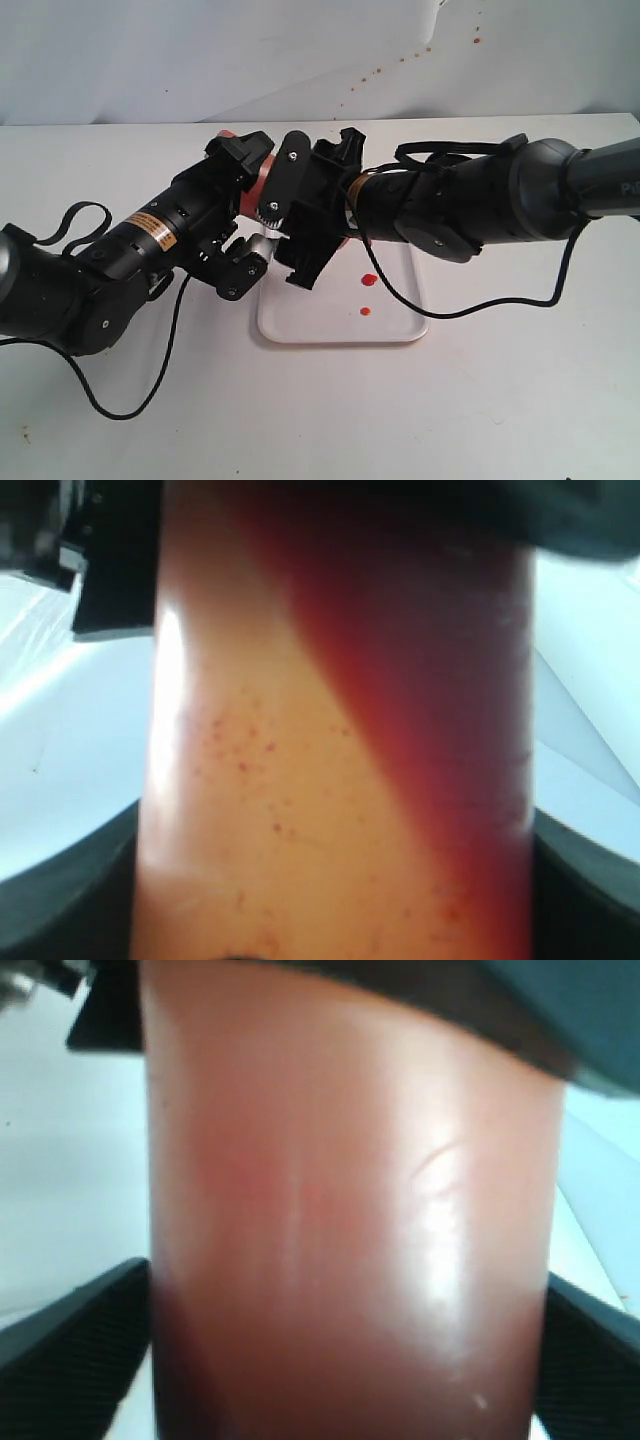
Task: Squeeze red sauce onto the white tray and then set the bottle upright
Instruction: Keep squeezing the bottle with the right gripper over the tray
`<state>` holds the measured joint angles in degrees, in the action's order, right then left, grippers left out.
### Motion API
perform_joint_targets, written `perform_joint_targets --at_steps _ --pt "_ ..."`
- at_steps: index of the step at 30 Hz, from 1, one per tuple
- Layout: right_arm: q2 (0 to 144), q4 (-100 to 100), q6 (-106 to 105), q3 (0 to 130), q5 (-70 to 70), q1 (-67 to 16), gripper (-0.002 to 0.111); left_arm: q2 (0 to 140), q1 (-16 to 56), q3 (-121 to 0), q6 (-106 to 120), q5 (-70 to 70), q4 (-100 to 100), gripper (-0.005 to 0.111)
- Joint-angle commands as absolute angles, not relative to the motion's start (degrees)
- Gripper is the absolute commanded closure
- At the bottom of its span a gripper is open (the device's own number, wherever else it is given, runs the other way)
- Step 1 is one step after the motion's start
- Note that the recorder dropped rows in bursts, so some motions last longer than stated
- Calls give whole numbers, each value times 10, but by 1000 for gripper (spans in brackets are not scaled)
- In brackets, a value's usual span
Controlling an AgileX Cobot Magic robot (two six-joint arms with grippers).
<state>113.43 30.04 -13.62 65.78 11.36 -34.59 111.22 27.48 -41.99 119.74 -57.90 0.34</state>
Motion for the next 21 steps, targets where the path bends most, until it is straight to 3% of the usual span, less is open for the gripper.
perform_joint_targets --at_steps 1,15,19,20,21 --pt "1135 286 -146 661 115 -341 3 1106 276 -422 1189 -614 -8 107" --pt "1135 271 -146 661 125 -341 7 1106 276 -422 1188 -614 -8 107" --pt "1135 250 -146 661 140 -341 31 1106 276 -422 1188 -614 -8 107" --pt "1135 250 -146 661 129 -341 56 1106 276 -422 1188 -614 -8 107" --pt "1135 250 -146 661 123 -341 70 1106 276 -422 1188 -614 -8 107"
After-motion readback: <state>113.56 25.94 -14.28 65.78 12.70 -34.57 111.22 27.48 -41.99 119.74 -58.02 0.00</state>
